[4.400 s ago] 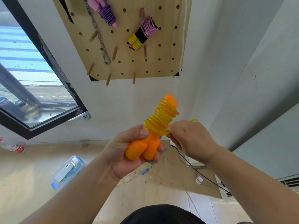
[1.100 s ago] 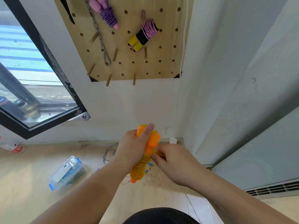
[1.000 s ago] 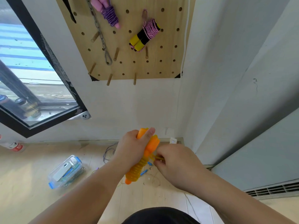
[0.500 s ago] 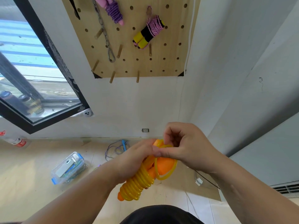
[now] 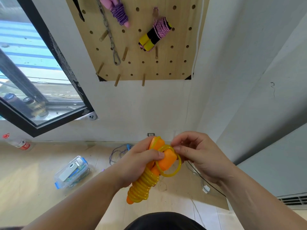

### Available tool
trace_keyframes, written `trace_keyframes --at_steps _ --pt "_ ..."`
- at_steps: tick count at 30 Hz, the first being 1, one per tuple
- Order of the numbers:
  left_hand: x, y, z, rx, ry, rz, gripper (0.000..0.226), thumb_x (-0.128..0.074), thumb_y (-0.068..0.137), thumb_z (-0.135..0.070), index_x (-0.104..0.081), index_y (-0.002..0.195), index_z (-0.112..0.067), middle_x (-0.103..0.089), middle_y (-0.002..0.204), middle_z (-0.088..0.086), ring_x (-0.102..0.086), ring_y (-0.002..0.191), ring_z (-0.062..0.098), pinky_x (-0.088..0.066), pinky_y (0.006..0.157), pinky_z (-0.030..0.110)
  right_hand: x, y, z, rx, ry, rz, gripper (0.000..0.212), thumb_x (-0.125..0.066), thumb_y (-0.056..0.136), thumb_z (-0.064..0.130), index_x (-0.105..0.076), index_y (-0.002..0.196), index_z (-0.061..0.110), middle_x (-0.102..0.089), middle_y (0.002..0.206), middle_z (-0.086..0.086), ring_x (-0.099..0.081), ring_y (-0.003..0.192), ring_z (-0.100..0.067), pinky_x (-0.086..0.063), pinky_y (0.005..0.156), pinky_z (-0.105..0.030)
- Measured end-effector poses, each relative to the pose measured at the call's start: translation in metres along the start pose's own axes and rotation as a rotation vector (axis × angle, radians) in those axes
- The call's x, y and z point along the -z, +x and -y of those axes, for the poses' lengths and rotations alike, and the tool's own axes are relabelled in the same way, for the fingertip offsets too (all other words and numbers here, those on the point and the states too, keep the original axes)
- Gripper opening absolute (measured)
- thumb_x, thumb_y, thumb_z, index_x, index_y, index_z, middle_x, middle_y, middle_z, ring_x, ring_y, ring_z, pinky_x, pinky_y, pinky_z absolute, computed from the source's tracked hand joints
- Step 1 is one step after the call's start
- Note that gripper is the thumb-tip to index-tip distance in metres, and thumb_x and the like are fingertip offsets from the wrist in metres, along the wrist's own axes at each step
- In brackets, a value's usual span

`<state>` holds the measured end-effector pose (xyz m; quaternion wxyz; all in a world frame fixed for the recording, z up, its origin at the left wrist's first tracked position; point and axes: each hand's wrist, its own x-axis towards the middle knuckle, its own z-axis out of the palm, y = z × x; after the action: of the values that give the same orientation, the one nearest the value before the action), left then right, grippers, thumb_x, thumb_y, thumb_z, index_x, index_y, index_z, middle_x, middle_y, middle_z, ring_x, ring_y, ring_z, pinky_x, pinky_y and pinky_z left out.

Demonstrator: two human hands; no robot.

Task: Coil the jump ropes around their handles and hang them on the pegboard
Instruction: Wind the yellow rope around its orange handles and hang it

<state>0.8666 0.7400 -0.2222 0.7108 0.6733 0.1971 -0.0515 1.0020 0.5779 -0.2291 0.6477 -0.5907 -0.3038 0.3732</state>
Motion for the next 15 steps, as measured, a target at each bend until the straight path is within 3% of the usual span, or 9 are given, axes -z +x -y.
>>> trace_keyframes --at_steps 3,5,7,9,12,15 --pt "-0.002 0.003 -0.001 -0.002 0.003 -0.035 0.038 -0.065 0.076 -0.035 -0.061 0.112 -0.022 -0.066 0.104 0.016 -0.067 0.08 0.022 -0.059 0.065 0.032 0.003 0.003 0.001 0.179 -0.332 -0.048 0.016 -0.067 0.085 0.01 -0.078 0.087 0.021 -0.068 0.087 -0.003 -0.064 0.082 -0.023 -0.053 0.07 -0.039" --pt "-0.004 0.004 -0.001 -0.006 0.003 -0.081 0.036 -0.065 0.075 -0.036 -0.061 0.109 -0.025 -0.067 0.097 0.009 -0.067 0.081 0.021 -0.058 0.067 0.034 0.003 0.004 0.002 0.257 -0.529 -0.087 0.024 -0.061 0.084 0.007 -0.078 0.089 0.023 -0.067 0.088 0.003 -0.065 0.086 -0.022 -0.053 0.073 -0.037" --pt "-0.004 0.006 0.001 -0.02 0.039 -0.112 0.035 -0.065 0.074 -0.038 -0.06 0.107 -0.028 -0.067 0.095 0.006 -0.067 0.08 0.016 -0.058 0.069 0.031 0.0 0.003 0.003 0.277 -0.598 -0.101 0.025 -0.056 0.083 0.011 -0.077 0.091 0.023 -0.067 0.087 0.008 -0.064 0.089 -0.019 -0.052 0.074 -0.029" --pt "-0.004 0.005 0.002 -0.05 0.096 -0.117 0.033 -0.065 0.075 -0.037 -0.059 0.106 -0.026 -0.065 0.088 0.001 -0.065 0.076 0.011 -0.057 0.067 0.026 -0.005 0.001 0.001 0.281 -0.622 -0.118 0.019 -0.058 0.085 0.029 -0.075 0.09 0.024 -0.066 0.085 0.01 -0.063 0.086 -0.018 -0.05 0.071 -0.026" --pt "0.0 0.004 0.002 -0.092 0.2 -0.125 0.029 -0.064 0.079 -0.04 -0.057 0.105 -0.027 -0.064 0.084 -0.003 -0.063 0.073 0.007 -0.056 0.066 0.024 -0.013 0.001 -0.001 0.319 -0.722 -0.178 0.025 -0.064 0.084 0.052 -0.074 0.089 0.029 -0.064 0.08 0.013 -0.062 0.08 -0.016 -0.05 0.065 -0.025" --pt "0.0 0.003 0.004 -0.123 0.273 -0.164 0.029 -0.063 0.079 -0.045 -0.056 0.105 -0.033 -0.065 0.086 -0.006 -0.065 0.076 0.007 -0.054 0.065 0.022 -0.018 0.001 -0.004 0.344 -0.753 -0.21 0.027 -0.066 0.084 0.057 -0.074 0.09 0.032 -0.064 0.081 0.017 -0.062 0.083 -0.013 -0.049 0.066 -0.02"
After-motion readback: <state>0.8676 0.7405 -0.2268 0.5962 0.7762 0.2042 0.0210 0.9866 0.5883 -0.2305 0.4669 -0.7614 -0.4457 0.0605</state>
